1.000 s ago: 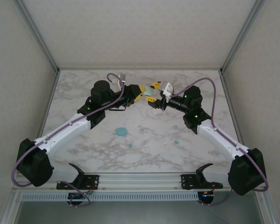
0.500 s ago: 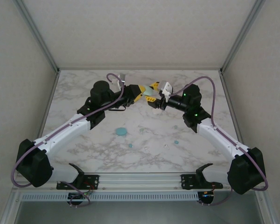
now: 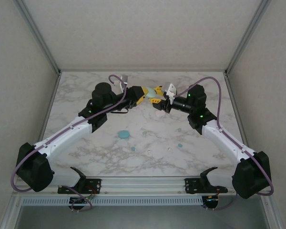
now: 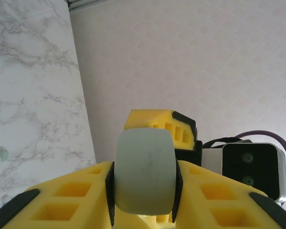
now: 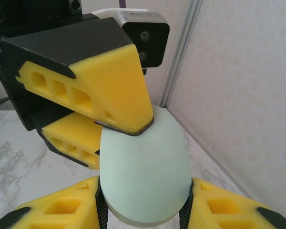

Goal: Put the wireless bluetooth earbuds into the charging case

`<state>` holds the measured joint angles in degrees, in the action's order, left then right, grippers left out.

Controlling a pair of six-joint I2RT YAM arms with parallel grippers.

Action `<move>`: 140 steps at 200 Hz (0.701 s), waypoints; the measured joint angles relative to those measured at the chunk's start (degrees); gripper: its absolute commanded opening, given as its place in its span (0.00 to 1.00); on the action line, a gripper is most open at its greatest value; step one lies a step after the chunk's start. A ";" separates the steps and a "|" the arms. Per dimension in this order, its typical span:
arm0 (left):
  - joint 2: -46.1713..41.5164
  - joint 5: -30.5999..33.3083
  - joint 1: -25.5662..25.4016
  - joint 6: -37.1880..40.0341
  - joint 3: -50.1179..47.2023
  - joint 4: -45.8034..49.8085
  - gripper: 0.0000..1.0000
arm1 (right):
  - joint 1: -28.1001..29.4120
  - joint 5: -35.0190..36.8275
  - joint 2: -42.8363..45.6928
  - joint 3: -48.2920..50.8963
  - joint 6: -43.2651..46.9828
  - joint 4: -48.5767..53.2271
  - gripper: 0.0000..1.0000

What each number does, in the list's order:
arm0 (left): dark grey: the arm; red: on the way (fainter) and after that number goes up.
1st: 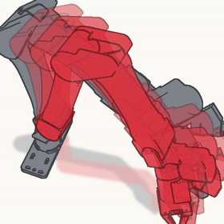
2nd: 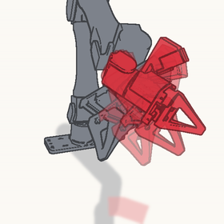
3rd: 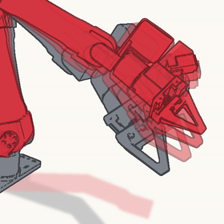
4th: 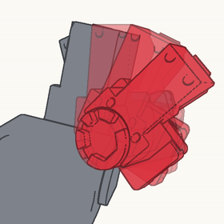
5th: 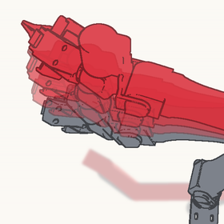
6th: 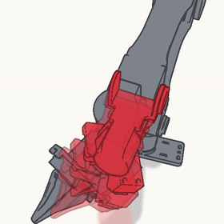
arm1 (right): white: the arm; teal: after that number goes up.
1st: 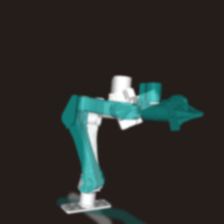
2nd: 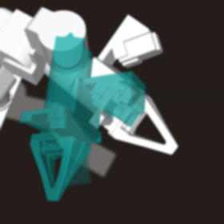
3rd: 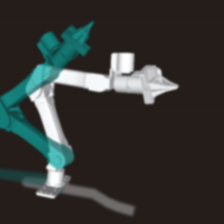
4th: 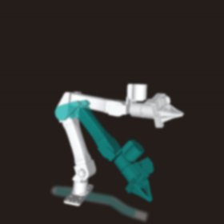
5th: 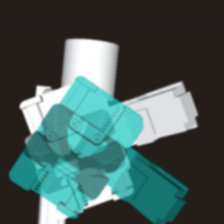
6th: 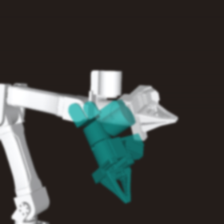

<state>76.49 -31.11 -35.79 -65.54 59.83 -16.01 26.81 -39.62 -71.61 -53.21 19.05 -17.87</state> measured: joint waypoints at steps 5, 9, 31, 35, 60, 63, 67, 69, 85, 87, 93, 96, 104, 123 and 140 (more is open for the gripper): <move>-0.02 -0.02 0.00 0.13 0.02 0.00 0.43 | 0.00 -0.31 0.00 -0.17 0.00 0.31 0.34; -0.02 -0.07 0.00 0.61 0.02 0.02 0.43 | 0.00 -0.52 0.00 -0.28 0.02 0.61 0.34; -0.02 -0.15 0.00 1.29 0.02 0.72 0.51 | -0.04 -1.20 0.00 -0.94 0.02 2.54 0.32; -0.02 -0.15 0.00 1.77 0.02 0.90 0.55 | -0.04 -1.20 0.00 -1.09 0.04 2.95 0.32; -0.02 -0.13 0.00 2.97 0.07 2.32 0.69 | -0.04 -1.66 0.02 -1.77 0.22 5.03 0.32; -0.02 -0.13 0.00 3.52 0.09 2.51 0.70 | -0.04 -1.70 0.00 -1.86 0.24 5.35 0.32; -0.02 -0.11 0.00 3.50 0.15 2.86 0.72 | -0.07 -1.88 0.00 -1.95 0.28 5.70 0.32; -0.02 -0.11 0.00 4.04 0.17 3.10 0.73 | -0.07 -1.95 0.00 -1.99 0.28 5.86 0.32; -0.09 0.04 0.13 6.03 0.94 5.49 0.78 | -0.24 -2.43 0.00 -2.36 0.46 7.19 0.32; -0.11 0.09 0.15 6.14 1.11 5.95 0.79 | -0.28 -2.47 0.00 -2.38 0.46 7.28 0.32; -0.26 0.15 0.28 7.72 1.70 7.61 0.80 | -0.39 -2.64 0.02 -2.51 0.46 7.93 0.32; -0.37 0.31 0.37 9.07 2.08 8.55 0.81 | -0.48 -2.71 0.00 -2.60 0.48 8.26 0.32; -0.70 0.57 0.70 11.96 3.23 11.30 0.82 | -0.74 -3.08 0.00 -2.86 0.46 9.16 0.32; -2.23 2.12 1.75 21.51 6.34 18.16 0.86 | -1.44 -4.33 -0.35 -4.33 0.11 12.02 0.32; -5.03 2.78 2.93 30.34 6.82 21.40 0.87 | -1.90 -5.97 -1.18 -6.25 -0.24 14.64 0.32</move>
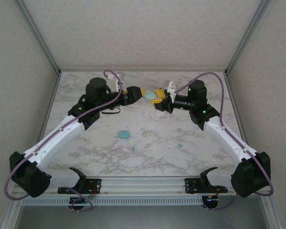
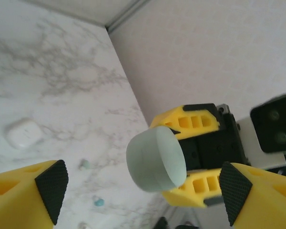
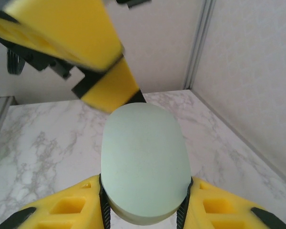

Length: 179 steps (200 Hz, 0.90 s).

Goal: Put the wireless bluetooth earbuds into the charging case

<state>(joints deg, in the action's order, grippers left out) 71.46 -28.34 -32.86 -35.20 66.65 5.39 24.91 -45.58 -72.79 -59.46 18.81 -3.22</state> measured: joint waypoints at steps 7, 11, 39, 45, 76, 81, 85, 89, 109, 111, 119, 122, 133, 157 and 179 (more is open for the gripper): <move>-1.16 -0.22 0.55 4.00 -0.02 0.90 0.87 | -0.11 -0.72 -0.46 -0.79 -0.07 0.92 0.32; -1.70 -0.57 0.81 6.25 -0.17 0.92 0.87 | -0.17 -1.03 -0.66 -1.07 -0.15 1.22 0.32; -4.55 -5.70 2.82 20.61 -4.00 -0.90 0.86 | -0.17 -2.82 -1.57 -1.84 -0.44 3.08 0.33; -4.74 -7.04 3.10 23.32 -5.14 -1.29 0.86 | -0.17 -3.19 -1.68 -1.84 -0.55 3.30 0.33; -2.56 -13.53 3.89 35.63 -7.76 -1.88 0.83 | -0.17 -4.57 -2.01 -1.84 -0.66 4.09 0.33; -1.92 -14.51 4.04 37.20 -7.76 -2.16 0.83 | -0.17 -4.68 -2.03 -1.84 -0.66 4.13 0.33; -1.40 -15.17 4.17 38.27 -7.76 -2.36 0.83 | -0.17 -4.90 -2.05 -1.86 -0.66 4.17 0.33; -0.92 -15.80 4.26 39.32 -7.76 -2.67 0.83 | -0.17 -5.16 -2.08 -1.86 -0.66 4.24 0.33; 1.07 -18.05 4.63 43.39 -7.76 -4.20 0.81 | -0.17 -5.79 -2.08 -2.01 -0.61 4.46 0.33; 1.27 -18.34 4.63 43.85 -7.76 -4.35 0.81 | -0.17 -5.92 -2.08 -2.03 -0.61 4.50 0.34; 1.84 -19.58 4.76 45.29 -7.74 -4.76 0.80 | -0.17 -6.16 -2.08 -2.10 -0.59 4.61 0.34; 2.01 -19.98 4.81 45.72 -7.74 -4.94 0.79 | -0.17 -6.21 -2.10 -2.12 -0.59 4.68 0.33; 2.73 -21.62 4.85 47.45 -7.56 -5.18 0.78 | -0.17 -6.82 -2.10 -2.21 -0.55 4.85 0.33; 3.96 -24.30 4.92 50.82 -6.56 -5.18 0.73 | -0.17 -7.56 -2.10 -2.36 -0.35 5.55 0.34; 4.81 -26.80 4.90 52.68 -5.46 -5.16 0.69 | -0.17 -8.17 -2.10 -2.38 -0.17 5.92 0.34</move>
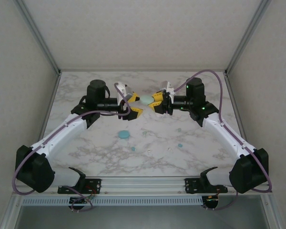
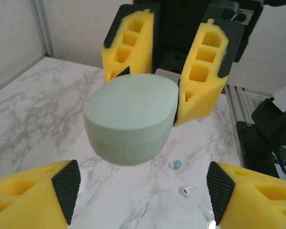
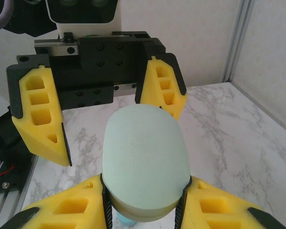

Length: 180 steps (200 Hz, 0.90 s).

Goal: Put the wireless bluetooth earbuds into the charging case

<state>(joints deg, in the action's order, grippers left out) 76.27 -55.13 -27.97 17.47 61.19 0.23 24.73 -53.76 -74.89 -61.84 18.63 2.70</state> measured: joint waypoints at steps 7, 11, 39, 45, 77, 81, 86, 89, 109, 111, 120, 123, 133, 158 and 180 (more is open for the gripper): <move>0.33 -0.59 0.00 0.59 0.37 0.04 0.68 | 0.00 -0.15 0.00 0.00 0.02 0.09 0.34; 0.52 -0.90 0.00 1.01 0.63 0.09 0.67 | 0.00 -0.17 0.00 0.00 0.04 0.13 0.34; 1.68 -2.01 0.00 2.34 2.16 0.92 0.65 | 0.00 -0.37 0.00 0.00 0.17 0.13 0.34; 1.88 -2.03 0.00 2.29 2.40 0.92 0.66 | 0.00 -0.37 0.00 0.00 0.20 0.15 0.34; 2.19 -1.73 0.00 1.31 2.80 0.31 0.65 | 0.00 -0.35 0.00 0.00 0.20 0.13 0.34; 2.19 -1.60 0.00 0.85 2.80 -0.09 0.65 | 0.00 -0.35 0.00 0.00 0.22 0.13 0.34; 2.19 -1.51 0.00 0.57 2.80 -0.46 0.65 | 0.00 -0.37 0.00 0.00 0.22 0.13 0.34; 2.19 -1.40 0.00 0.39 2.80 -0.63 0.64 | 0.00 -0.35 0.00 0.00 0.22 0.11 0.34; 2.19 -0.68 0.00 -0.79 2.80 -1.77 0.61 | 0.00 -0.35 0.00 0.00 0.20 0.11 0.34; 2.19 -0.59 0.00 -0.83 2.80 -1.88 0.61 | 0.00 -0.37 0.00 0.00 0.17 0.09 0.34; 2.19 -0.26 0.00 -1.27 2.80 -2.16 0.61 | 0.00 -0.37 0.00 0.00 0.17 0.04 0.34; 2.19 -0.22 0.00 -1.29 2.80 -2.21 0.61 | 0.00 -0.37 0.00 0.00 0.15 0.02 0.34; 2.19 -0.07 0.00 -1.62 2.80 -2.27 0.60 | 0.00 -0.35 0.00 0.00 0.15 -0.11 0.33; 2.25 0.33 0.00 -2.45 2.80 -2.56 0.47 | 0.07 -0.46 -0.02 0.00 -0.04 -0.37 0.31; 2.69 0.85 0.15 -2.64 2.80 -2.60 0.37 | -0.04 -0.13 -0.24 0.00 -0.24 -0.33 0.31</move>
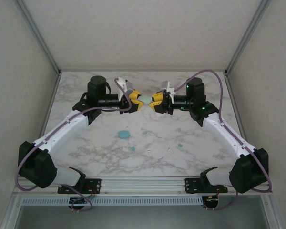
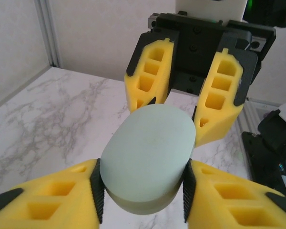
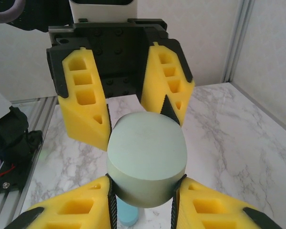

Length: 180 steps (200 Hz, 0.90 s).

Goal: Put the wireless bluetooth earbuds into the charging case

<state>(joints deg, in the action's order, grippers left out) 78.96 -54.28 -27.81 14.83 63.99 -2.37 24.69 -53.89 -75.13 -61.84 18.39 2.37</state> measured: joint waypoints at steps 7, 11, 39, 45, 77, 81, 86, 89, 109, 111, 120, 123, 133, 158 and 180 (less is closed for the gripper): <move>0.13 0.22 0.07 -0.07 0.00 -0.02 0.33 | -0.07 0.15 -0.15 0.02 -0.07 0.00 0.31; 0.22 0.39 0.11 -0.17 0.00 -0.02 0.32 | -0.09 0.26 -0.28 0.00 -0.20 0.00 0.30; 0.94 1.31 0.22 -0.15 0.00 -0.02 0.27 | -0.22 1.25 -0.98 0.02 -0.76 0.02 0.33; 1.07 1.44 0.24 -0.11 0.02 0.02 0.27 | -0.22 1.44 -1.14 0.02 -0.94 0.02 0.36; 1.53 1.68 0.28 0.76 0.96 2.12 0.26 | -0.15 1.62 -1.95 0.00 -0.96 0.39 0.46; 1.57 1.68 0.22 1.16 1.22 2.71 0.26 | -0.11 1.64 -2.05 -0.07 -0.96 0.68 0.47; 1.60 1.68 0.15 1.62 1.53 3.30 0.26 | 0.00 1.68 -2.25 -0.20 -0.76 1.03 0.48; 1.62 1.68 0.11 1.86 1.75 3.76 0.26 | 0.07 1.68 -2.36 -0.37 -0.55 1.46 0.48; 1.64 1.66 -0.11 3.67 3.08 6.75 0.26 | 0.50 1.40 -3.39 -1.97 0.57 3.67 0.51; 1.64 1.66 -0.13 3.80 3.17 6.97 0.25 | 0.55 1.31 -3.50 -2.16 0.74 3.98 0.51; 1.66 1.64 -0.28 4.70 3.89 8.28 0.25 | 0.76 1.14 -3.80 -2.99 1.07 4.83 0.53; 1.68 1.62 -0.37 4.87 4.13 8.70 0.25 | 0.85 1.14 -3.85 -3.21 1.36 5.03 0.54; 1.68 1.60 -0.57 5.51 4.72 9.60 0.25 | 1.11 1.11 -3.93 -3.82 1.55 5.25 0.53; 1.68 1.40 -0.85 6.40 5.14 10.67 0.25 | 1.44 1.16 -3.96 -4.57 1.97 5.90 0.40; 1.68 1.46 -0.81 6.67 5.22 11.67 0.25 | 1.44 1.22 -4.04 -4.59 2.03 6.73 0.33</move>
<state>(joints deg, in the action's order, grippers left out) 80.64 -52.82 -28.62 21.50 69.21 9.30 26.13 -52.66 -79.18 -66.43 20.43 9.10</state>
